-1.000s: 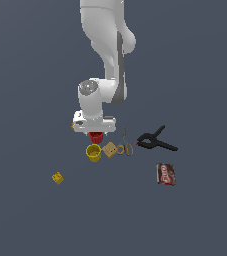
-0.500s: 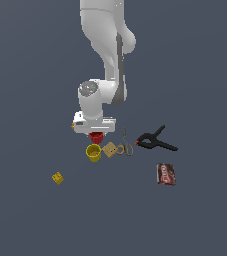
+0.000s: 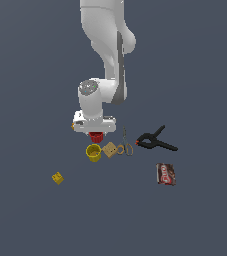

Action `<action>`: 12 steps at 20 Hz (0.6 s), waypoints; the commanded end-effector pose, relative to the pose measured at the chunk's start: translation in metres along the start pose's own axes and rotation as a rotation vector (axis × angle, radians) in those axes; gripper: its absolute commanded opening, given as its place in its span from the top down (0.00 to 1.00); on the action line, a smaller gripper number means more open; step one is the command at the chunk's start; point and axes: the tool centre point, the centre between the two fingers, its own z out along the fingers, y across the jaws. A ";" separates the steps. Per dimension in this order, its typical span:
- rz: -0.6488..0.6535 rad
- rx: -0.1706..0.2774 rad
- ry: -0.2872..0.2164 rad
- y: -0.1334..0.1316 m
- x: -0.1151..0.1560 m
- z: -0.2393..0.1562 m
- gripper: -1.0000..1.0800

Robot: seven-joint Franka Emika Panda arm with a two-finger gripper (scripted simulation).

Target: Pick up a designated object from a clutter of objects.

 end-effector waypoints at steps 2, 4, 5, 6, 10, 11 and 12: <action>0.000 0.000 0.002 -0.001 0.001 -0.010 1.00; 0.000 0.000 0.002 -0.003 0.002 -0.018 1.00; 0.000 0.000 0.002 -0.003 0.002 -0.022 1.00; 0.000 0.000 0.002 -0.004 0.003 -0.028 1.00; 0.000 -0.001 0.002 -0.008 0.005 -0.052 1.00; 0.000 -0.001 0.002 -0.009 0.006 -0.060 1.00; 0.000 -0.001 0.002 -0.010 0.006 -0.068 1.00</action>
